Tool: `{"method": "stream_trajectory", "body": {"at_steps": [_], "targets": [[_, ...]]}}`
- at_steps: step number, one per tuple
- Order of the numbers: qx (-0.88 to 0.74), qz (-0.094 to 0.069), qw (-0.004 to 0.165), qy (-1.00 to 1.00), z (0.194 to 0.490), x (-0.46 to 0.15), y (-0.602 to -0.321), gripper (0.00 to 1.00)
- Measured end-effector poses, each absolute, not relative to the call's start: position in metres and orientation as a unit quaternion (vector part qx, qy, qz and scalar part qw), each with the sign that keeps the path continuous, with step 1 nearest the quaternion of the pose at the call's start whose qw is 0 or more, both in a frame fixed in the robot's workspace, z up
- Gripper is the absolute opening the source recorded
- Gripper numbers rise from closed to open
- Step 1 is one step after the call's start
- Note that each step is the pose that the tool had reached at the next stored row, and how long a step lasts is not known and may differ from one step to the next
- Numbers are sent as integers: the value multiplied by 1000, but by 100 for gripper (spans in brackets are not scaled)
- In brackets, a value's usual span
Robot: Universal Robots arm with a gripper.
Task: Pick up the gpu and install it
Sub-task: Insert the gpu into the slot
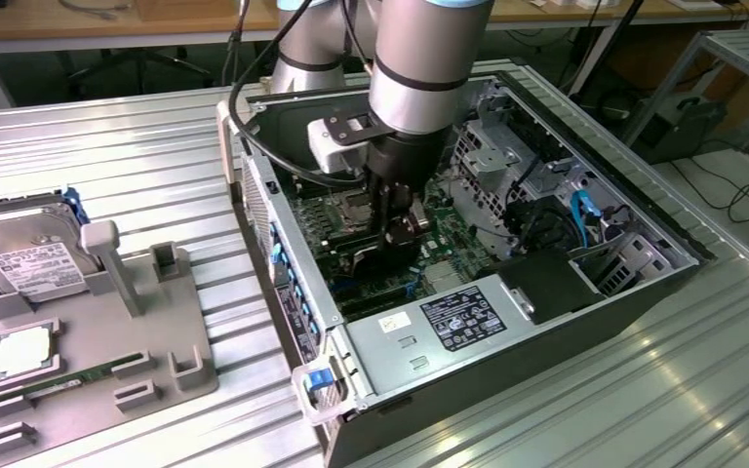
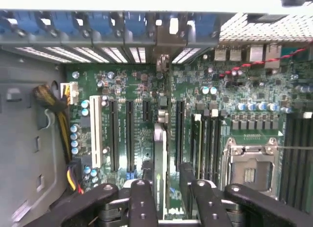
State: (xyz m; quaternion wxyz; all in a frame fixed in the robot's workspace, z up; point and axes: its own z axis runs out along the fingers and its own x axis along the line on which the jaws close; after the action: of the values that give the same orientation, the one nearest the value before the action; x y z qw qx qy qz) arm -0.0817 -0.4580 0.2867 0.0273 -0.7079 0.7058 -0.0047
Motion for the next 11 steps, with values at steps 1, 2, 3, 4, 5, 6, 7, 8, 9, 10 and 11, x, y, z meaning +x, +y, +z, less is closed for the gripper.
{"method": "stream_trajectory", "body": {"at_steps": [1, 2, 3, 4, 5, 6, 7, 8, 9, 10, 11], "targets": [[-708, -5, 27, 706, 287, -82, -458, 34], [-708, -5, 27, 706, 287, -82, -458, 34], [-708, -5, 27, 706, 287, -82, -458, 27], [-708, -5, 27, 706, 287, -82, -458, 20], [-708, -5, 27, 706, 287, -82, -458, 20], [-708, -5, 27, 706, 287, -82, -458, 15], [-708, -5, 27, 706, 287, -82, -458, 11], [-708, -5, 27, 706, 287, -82, -458, 11], [-708, -5, 27, 706, 287, -82, -458, 11], [-708, -5, 27, 706, 287, -82, -458, 11], [-708, -5, 27, 706, 287, -82, -458, 11]]}}
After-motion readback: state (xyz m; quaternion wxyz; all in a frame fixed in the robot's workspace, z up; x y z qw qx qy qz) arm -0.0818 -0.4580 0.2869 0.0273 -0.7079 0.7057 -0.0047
